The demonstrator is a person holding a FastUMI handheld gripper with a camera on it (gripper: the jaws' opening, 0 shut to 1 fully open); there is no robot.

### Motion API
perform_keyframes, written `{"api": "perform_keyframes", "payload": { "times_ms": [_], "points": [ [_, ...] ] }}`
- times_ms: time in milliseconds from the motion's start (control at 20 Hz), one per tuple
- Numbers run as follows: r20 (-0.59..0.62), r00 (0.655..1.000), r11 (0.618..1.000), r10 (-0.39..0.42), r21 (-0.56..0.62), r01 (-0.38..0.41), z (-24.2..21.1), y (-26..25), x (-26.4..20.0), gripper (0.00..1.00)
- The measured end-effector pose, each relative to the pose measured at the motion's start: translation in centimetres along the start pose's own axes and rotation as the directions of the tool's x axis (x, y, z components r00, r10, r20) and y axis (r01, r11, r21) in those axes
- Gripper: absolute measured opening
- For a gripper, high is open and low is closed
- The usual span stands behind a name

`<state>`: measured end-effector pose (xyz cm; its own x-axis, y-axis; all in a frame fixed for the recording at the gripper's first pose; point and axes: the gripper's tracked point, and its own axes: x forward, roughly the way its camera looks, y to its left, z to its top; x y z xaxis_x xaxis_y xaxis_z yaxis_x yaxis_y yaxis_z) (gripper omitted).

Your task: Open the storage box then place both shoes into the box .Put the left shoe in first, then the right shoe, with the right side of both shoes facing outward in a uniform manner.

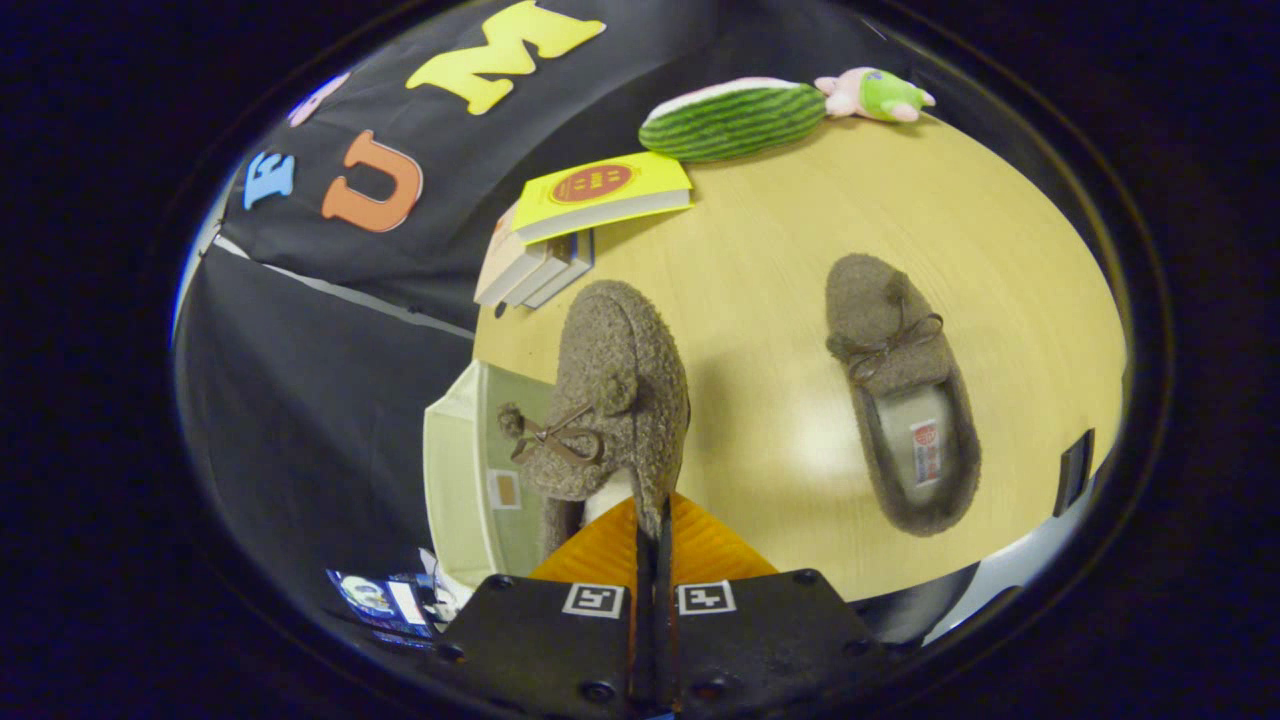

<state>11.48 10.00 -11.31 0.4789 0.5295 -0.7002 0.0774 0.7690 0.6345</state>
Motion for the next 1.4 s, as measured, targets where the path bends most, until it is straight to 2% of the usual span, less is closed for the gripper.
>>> {"api": "perform_keyframes", "payload": {
  "times_ms": [150, 250, 400, 650, 900, 1150, 1400],
  "points": [
    [0.052, 0.998, 0.999, 0.032, -0.038, -0.030, -1.0, 5.0, -2.7, 0.06],
    [0.097, 0.992, 0.996, 0.080, -0.036, -0.076, -1.4, 9.2, -3.4, 0.06],
    [0.109, 0.985, 0.990, 0.137, -0.032, -0.134, -1.7, 14.5, -2.8, 0.06],
    [0.110, 0.985, 0.991, 0.131, -0.041, -0.127, -3.0, 19.7, 0.0, 0.06],
    [0.051, 0.995, 0.995, 0.090, -0.044, -0.088, -6.0, 21.4, 5.6, 0.06],
    [-0.051, 0.998, 0.998, 0.034, -0.043, -0.036, -9.7, 20.8, 11.3, 0.06],
    [-0.095, 0.995, 1.000, -0.012, -0.019, 0.010, -10.7, 20.4, 15.3, 0.06]
  ]
}}
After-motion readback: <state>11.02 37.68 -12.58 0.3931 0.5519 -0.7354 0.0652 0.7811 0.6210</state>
